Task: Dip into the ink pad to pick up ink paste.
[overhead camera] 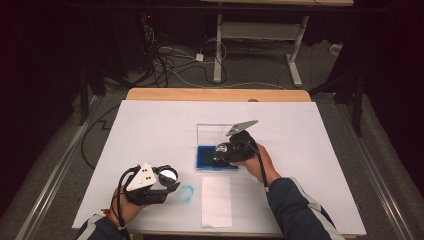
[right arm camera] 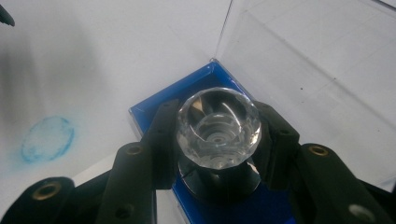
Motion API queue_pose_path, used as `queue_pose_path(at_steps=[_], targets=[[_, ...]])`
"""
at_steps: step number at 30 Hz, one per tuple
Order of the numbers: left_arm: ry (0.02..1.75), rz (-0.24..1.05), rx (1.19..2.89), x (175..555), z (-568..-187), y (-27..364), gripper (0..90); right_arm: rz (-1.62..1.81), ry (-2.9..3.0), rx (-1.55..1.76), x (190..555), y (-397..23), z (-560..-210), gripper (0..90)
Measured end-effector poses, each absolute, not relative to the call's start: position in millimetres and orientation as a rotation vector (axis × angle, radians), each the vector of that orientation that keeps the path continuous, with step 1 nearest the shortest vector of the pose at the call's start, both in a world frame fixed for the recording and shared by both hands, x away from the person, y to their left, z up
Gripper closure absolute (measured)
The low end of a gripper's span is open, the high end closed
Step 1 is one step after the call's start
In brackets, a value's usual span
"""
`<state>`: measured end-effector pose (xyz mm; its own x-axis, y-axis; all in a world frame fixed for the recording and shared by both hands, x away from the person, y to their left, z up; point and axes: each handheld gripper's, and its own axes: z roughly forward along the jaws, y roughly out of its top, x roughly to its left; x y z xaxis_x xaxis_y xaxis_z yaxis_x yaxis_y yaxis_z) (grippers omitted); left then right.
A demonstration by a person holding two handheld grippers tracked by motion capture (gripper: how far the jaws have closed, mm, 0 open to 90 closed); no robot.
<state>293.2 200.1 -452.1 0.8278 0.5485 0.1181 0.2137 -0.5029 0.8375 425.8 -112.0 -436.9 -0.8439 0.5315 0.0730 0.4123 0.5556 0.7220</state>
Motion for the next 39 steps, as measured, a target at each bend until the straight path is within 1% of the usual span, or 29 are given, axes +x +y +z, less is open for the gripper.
queue_pose_path(at_steps=[21,26,31,39], targets=[[0.553,0.480,2.084,292,-449,199,36.1,1.096,2.636,0.811,422,-108,-431,57.1],[0.555,0.479,2.087,293,-450,198,36.1,1.172,2.590,0.798,419,-115,-415,57.0],[0.550,0.476,2.094,293,-451,196,36.0,1.175,2.549,0.759,412,-119,-399,57.0],[0.547,0.473,2.101,293,-452,195,36.1,1.273,2.464,0.717,394,-132,-379,57.0]])
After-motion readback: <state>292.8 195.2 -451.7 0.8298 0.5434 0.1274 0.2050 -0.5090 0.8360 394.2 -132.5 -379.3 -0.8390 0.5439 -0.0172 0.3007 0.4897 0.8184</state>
